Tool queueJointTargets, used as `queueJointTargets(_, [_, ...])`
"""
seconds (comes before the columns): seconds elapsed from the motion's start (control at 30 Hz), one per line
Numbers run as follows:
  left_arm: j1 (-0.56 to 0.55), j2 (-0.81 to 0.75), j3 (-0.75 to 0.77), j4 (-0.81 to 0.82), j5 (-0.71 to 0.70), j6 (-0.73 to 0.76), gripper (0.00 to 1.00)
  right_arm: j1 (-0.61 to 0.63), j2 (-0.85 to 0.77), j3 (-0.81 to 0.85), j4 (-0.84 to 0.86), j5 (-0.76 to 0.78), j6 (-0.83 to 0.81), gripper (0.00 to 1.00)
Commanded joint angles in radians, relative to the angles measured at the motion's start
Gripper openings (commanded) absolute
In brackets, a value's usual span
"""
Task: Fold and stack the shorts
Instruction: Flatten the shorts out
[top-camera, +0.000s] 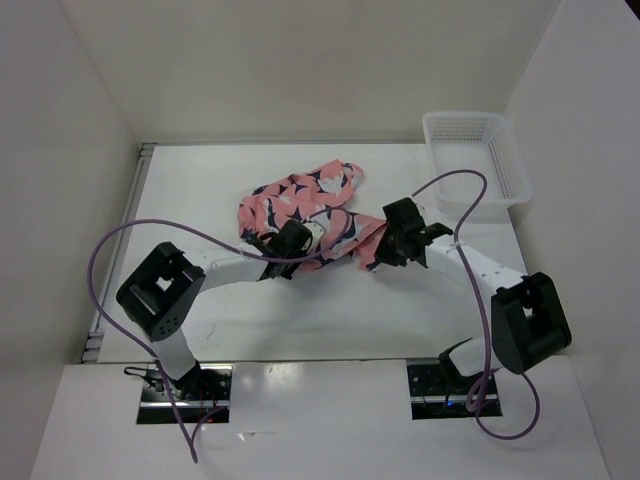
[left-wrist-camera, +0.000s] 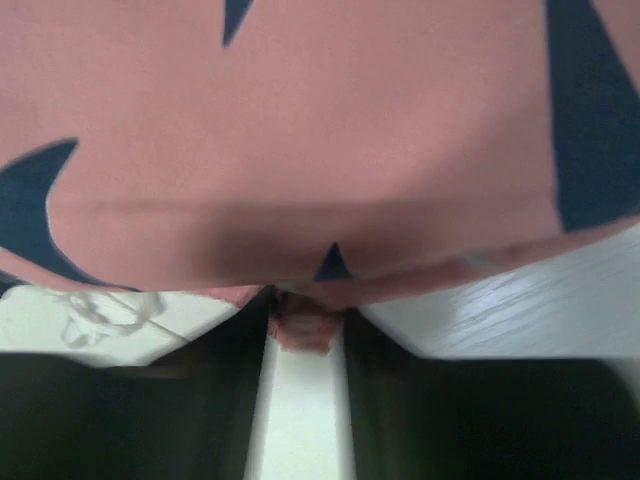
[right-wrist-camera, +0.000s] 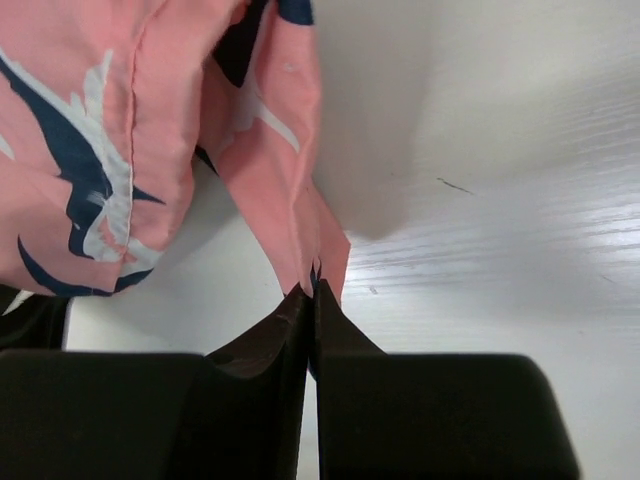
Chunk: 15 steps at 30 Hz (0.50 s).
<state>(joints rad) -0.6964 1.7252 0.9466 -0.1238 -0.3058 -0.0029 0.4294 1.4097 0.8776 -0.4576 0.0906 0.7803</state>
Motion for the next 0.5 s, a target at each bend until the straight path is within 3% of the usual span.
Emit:
queueJointTargets(0.0, [0.011, 0.004, -0.025, -0.005, -0.026, 0.003, 0.27, -0.012, -0.044, -0.008, 0.002, 0.026, -0.003, 0.06])
queueJointTargets(0.1, [0.044, -0.070, 0.004, -0.085, -0.026, 0.003, 0.00, -0.021, -0.054, -0.008, 0.002, 0.037, -0.003, 0.01])
queueJointTargets(0.23, [0.110, -0.232, 0.090, -0.227, 0.034, 0.003, 0.00, -0.043, -0.064, 0.066, -0.029, 0.084, -0.041, 0.00])
queueJointTargets(0.47, [0.287, -0.377, 0.461, -0.460, 0.244, 0.003, 0.00, -0.127, -0.084, 0.286, -0.085, 0.110, -0.136, 0.00])
